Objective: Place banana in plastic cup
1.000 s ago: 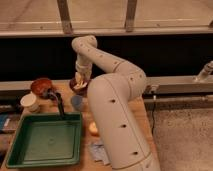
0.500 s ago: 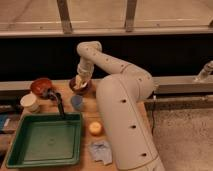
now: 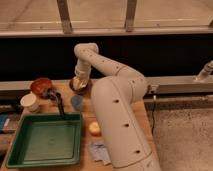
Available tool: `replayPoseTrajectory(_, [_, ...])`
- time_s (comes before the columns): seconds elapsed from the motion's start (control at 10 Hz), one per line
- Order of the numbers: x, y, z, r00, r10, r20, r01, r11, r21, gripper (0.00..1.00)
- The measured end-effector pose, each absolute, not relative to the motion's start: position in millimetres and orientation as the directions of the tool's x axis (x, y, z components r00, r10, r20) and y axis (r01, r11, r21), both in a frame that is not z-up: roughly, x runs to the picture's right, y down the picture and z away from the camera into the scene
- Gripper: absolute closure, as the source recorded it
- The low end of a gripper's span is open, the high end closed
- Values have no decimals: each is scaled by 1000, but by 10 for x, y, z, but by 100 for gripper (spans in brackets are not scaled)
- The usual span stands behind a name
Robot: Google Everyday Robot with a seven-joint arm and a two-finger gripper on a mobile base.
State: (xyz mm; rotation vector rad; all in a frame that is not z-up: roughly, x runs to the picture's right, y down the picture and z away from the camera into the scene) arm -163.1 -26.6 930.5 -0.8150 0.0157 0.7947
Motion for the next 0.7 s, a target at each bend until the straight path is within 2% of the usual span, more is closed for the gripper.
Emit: replayPoseTrajectory(0.7, [-1885, -223, 9188, 758, 595, -266, -584, 438, -684, 50])
